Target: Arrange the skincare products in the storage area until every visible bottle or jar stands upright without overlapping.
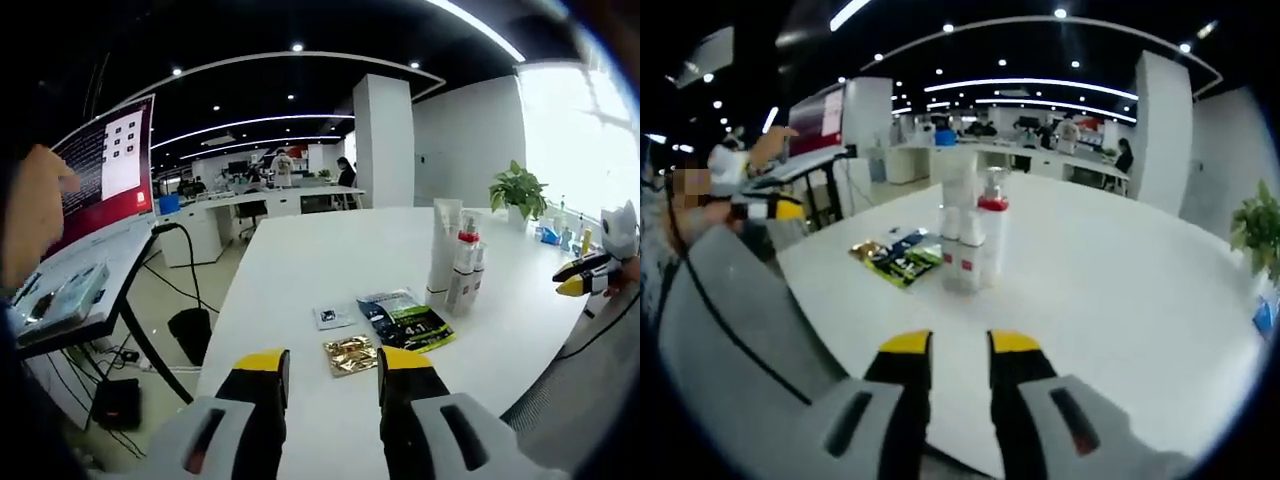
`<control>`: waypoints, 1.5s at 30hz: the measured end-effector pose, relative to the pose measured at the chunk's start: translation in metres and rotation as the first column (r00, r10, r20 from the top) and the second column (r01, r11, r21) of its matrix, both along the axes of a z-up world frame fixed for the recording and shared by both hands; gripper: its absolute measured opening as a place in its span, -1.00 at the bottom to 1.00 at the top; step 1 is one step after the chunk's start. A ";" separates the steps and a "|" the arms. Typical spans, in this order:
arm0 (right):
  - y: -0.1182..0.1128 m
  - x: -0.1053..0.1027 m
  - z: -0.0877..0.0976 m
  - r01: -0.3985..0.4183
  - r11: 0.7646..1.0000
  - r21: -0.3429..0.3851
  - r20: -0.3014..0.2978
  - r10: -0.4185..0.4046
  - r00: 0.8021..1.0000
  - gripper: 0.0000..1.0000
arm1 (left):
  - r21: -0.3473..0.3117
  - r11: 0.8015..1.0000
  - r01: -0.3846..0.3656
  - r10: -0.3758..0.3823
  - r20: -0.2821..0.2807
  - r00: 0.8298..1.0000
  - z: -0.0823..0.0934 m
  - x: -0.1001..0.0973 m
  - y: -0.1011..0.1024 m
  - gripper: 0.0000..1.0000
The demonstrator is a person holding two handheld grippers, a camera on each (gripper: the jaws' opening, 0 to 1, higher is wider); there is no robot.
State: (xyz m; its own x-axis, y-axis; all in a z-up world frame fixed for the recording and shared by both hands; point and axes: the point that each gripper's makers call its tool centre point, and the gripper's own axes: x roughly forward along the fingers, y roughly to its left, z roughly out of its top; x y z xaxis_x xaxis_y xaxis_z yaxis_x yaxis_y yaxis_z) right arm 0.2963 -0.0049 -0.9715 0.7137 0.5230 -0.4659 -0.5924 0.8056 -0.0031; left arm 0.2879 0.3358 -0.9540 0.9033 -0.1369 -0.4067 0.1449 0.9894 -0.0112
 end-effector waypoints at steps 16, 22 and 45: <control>0.000 -0.003 -0.004 0.011 1.000 -0.028 -0.023 -0.012 1.000 -0.59 | 0.016 1.000 -0.008 0.009 -0.014 1.000 -0.003 -0.001 0.004 -0.27; 0.002 -0.005 -0.004 0.008 1.000 -0.008 -0.041 -0.009 0.999 -0.60 | 0.029 0.999 -0.015 0.015 -0.019 1.000 -0.005 -0.002 0.006 -0.28; 0.012 -0.017 -0.015 -0.064 0.998 0.013 -0.121 0.065 0.991 -0.57 | 0.042 0.998 -0.045 0.045 -0.022 0.999 -0.006 -0.005 0.012 -0.27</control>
